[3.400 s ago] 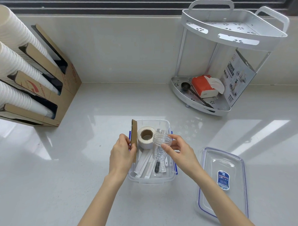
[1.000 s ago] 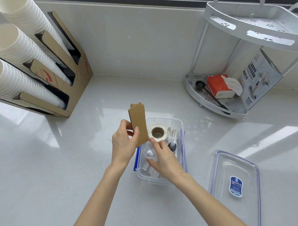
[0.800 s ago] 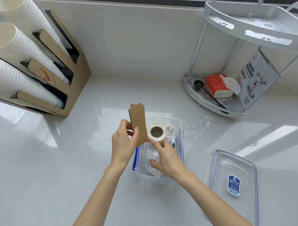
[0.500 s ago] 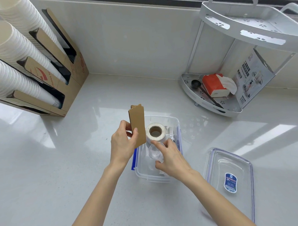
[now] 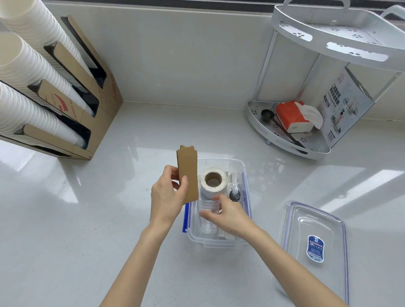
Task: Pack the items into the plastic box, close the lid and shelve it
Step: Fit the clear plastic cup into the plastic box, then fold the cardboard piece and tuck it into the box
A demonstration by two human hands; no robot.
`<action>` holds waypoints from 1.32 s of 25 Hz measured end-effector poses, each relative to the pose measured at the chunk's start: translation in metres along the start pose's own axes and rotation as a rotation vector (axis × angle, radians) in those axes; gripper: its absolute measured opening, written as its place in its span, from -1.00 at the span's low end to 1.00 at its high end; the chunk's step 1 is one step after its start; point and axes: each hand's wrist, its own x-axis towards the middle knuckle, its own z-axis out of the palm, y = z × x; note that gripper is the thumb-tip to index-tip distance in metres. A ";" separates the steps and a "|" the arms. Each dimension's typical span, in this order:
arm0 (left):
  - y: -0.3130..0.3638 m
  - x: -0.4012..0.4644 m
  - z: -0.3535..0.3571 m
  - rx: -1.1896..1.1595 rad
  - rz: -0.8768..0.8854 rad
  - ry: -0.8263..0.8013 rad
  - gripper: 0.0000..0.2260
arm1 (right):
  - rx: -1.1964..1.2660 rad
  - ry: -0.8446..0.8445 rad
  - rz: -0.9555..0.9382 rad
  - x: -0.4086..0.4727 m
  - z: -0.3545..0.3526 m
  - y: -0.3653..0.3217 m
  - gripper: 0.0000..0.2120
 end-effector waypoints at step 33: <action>-0.012 -0.018 -0.006 -0.593 -0.352 -0.346 -0.92 | 0.621 0.215 -0.089 -0.014 -0.022 -0.022 -0.93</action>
